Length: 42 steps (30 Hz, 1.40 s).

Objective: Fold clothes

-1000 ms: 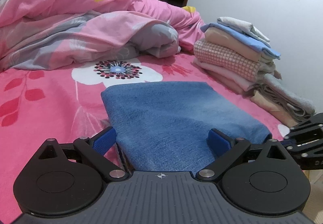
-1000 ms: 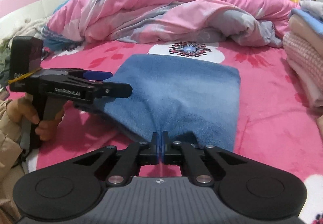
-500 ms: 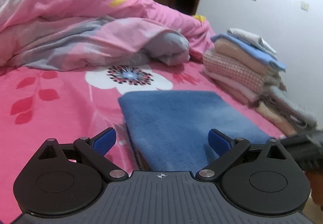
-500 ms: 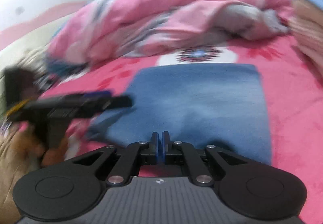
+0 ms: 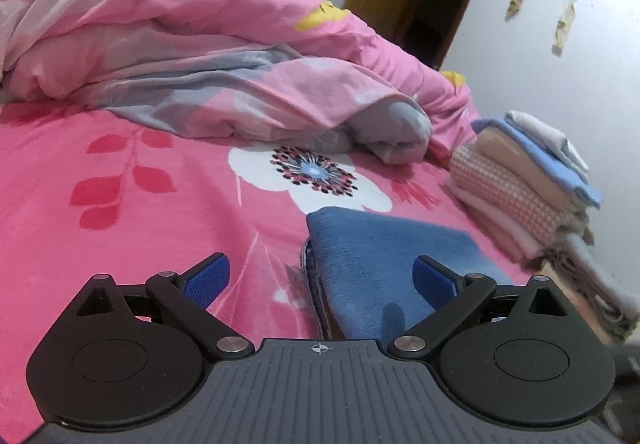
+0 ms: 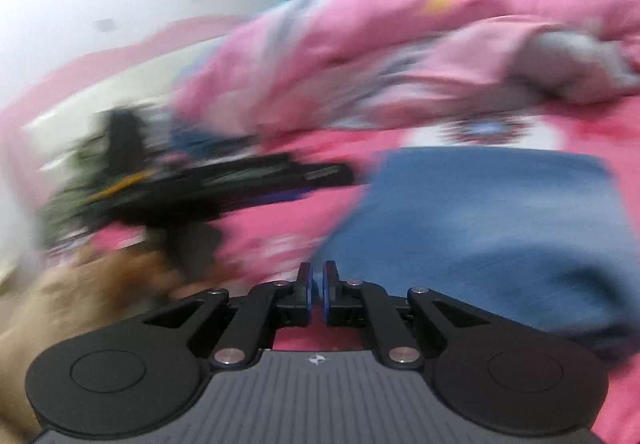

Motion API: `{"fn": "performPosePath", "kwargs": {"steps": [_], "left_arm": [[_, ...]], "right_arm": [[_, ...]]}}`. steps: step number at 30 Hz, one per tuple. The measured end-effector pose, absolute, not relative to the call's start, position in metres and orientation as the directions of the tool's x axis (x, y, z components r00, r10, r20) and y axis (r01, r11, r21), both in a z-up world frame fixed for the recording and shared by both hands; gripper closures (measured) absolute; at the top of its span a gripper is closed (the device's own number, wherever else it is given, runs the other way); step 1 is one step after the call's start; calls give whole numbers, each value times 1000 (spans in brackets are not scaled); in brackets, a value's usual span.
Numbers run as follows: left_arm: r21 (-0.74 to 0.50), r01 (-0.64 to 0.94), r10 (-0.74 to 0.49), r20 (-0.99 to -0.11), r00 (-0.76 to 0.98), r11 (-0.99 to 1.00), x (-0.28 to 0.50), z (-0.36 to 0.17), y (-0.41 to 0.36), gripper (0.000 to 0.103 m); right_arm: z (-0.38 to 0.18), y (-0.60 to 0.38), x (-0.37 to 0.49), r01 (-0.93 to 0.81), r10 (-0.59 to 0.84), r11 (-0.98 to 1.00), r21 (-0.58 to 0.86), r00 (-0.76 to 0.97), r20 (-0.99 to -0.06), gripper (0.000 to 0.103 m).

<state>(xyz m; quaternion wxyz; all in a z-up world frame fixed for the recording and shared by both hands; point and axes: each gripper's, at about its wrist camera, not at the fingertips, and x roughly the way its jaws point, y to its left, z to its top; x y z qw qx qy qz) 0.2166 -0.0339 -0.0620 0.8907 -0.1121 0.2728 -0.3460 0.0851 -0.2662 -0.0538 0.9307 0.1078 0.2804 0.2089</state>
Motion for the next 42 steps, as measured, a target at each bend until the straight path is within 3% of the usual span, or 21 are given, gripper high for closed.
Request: {"fn": "performPosePath", "kwargs": {"steps": [3, 7, 9, 12, 14, 19, 21, 24, 28, 29, 33, 37, 42], "left_arm": [[-390, 566, -687, -397, 609, 727, 214, -61, -33, 4], [-387, 563, -683, -397, 612, 730, 214, -61, -33, 4], [-386, 564, -683, -393, 615, 730, 214, -62, -32, 4], [-408, 558, -691, -396, 605, 723, 215, -65, -29, 4], [-453, 542, -705, -401, 585, 708, 216, -69, -24, 4], [-543, 495, -724, -378, 577, 678, 217, -75, -10, 4], [-563, 466, -715, -379, 588, 682, 223, -77, -9, 4], [-582, 438, -706, -385, 594, 686, 233, -81, -11, 4], [-559, 402, -668, -426, 610, 725, 240, -86, -13, 4], [-558, 396, -662, -430, 614, 729, 241, -87, -11, 4], [-582, 357, -646, -418, 639, 731, 243, -85, 2, 4], [-600, 341, -641, -400, 656, 724, 243, -82, 11, 4], [-604, 347, -644, -387, 660, 718, 242, -79, 14, 4]], "right_arm": [[-47, -263, 75, -364, 459, 887, 285, 768, -448, 97], [-46, -296, 77, -222, 373, 901, 374, 836, -402, 97], [-55, -299, 82, -189, 355, 907, 377, 826, -439, 96], [-67, -289, 83, -276, 487, 849, 450, 738, -467, 96], [-66, -282, 72, -322, 507, 846, 425, 733, -454, 94], [-46, -278, 56, -309, 344, 939, 151, 836, -427, 74], [-41, -264, 54, -333, 303, 943, -4, 864, -402, 56], [-45, -235, 56, -350, 243, 905, -242, 892, -382, 49], [-69, -207, 76, -385, 197, 838, -386, 874, -444, 53], [-72, -205, 78, -387, 193, 839, -384, 870, -454, 67], [-67, -211, 81, -343, 190, 895, -285, 872, -451, 88], [-56, -223, 93, -288, 188, 943, -167, 875, -447, 91], [-61, -212, 101, -264, 155, 945, -194, 881, -447, 91]]}}
